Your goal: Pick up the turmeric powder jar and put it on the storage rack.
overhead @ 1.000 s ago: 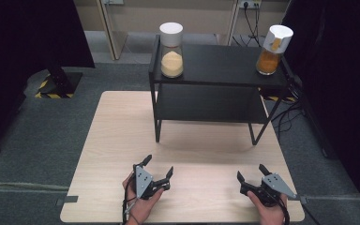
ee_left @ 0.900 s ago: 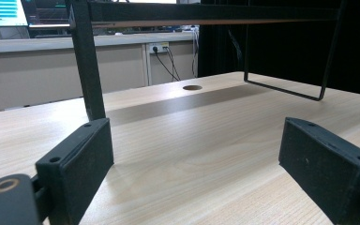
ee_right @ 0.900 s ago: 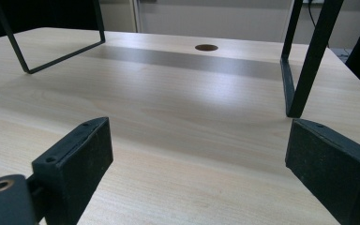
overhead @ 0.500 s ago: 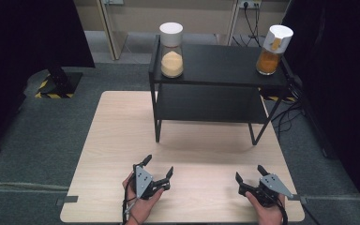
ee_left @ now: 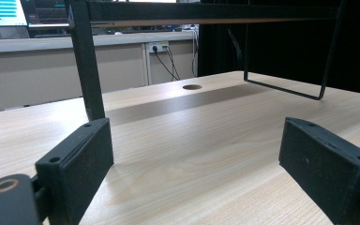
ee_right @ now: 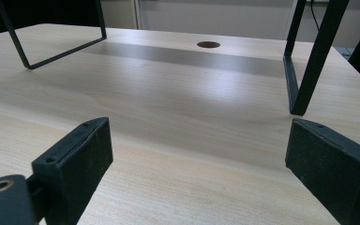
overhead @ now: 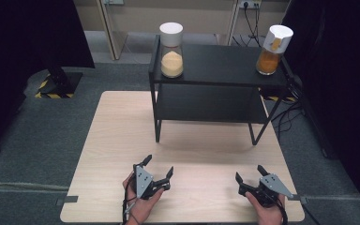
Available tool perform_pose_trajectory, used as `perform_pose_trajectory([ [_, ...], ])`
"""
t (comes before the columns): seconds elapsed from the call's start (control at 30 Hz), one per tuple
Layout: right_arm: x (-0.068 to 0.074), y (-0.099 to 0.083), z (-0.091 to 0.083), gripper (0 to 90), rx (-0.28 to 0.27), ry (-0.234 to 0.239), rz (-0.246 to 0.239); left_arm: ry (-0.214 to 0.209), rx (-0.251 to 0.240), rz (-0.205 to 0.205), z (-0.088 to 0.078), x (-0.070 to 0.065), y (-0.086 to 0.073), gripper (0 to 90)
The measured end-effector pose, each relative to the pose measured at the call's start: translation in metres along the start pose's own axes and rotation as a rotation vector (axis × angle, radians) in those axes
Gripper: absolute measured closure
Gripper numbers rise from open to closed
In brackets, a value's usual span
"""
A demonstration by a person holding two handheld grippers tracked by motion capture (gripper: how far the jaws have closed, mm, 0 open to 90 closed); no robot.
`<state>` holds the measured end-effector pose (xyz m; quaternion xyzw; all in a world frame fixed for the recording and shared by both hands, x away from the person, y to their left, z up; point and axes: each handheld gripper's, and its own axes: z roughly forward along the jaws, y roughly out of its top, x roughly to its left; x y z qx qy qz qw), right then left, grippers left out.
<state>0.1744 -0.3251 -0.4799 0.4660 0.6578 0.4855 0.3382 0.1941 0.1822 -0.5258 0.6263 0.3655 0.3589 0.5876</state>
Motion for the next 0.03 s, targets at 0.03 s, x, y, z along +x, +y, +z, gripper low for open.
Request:
perform_pose_trajectory([
  [0.03, -0.0002, 0.0000, 0.0000, 7.9, 0.000, 0.001, 0.001, 0.000, 0.000, -0.001, 0.0000, 0.0001, 0.0000, 9.8],
])
